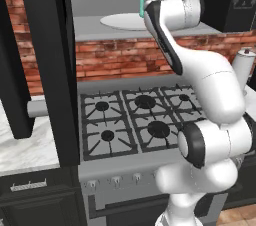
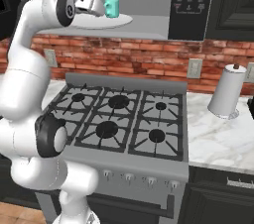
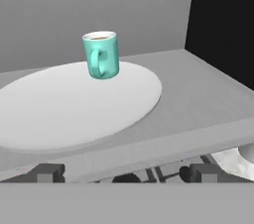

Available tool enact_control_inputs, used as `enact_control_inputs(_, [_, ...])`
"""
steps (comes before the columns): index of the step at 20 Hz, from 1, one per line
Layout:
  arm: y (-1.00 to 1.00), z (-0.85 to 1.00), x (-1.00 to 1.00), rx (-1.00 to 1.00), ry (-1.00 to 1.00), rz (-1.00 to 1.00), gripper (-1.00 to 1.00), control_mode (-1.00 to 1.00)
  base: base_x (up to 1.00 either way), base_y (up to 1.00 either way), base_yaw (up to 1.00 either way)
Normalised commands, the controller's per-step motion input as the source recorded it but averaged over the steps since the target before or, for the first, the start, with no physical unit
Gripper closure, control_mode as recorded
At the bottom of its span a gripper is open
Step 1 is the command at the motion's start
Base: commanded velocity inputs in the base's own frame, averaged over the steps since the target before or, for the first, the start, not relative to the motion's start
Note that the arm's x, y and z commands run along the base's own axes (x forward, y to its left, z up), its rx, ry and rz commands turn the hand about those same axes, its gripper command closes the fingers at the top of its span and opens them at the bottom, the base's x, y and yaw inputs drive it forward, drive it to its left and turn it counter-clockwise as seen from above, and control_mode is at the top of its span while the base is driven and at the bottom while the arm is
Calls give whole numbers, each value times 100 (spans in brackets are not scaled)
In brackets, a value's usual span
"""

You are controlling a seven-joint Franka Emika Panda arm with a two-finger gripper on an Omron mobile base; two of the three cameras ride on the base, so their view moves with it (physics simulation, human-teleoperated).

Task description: Pick the cup of tea, navigate to the dining table, and place it on the saucer.

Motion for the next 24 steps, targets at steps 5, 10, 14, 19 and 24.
enact_control_inputs(5, [0,-3,39,0,0,0,-100,-100,0,0,0])
enact_control_inputs(10, [1,-14,32,5,0,0,-100,-100,0,0,0])
enact_control_inputs(14, [9,-17,18,2,0,0,-100,-100,0,0,0])
enact_control_inputs(19, [18,-8,44,0,0,0,-100,-100,0,0,0])
enact_control_inputs(24, [6,-6,60,0,1,0,-100,-100,0,0,0])
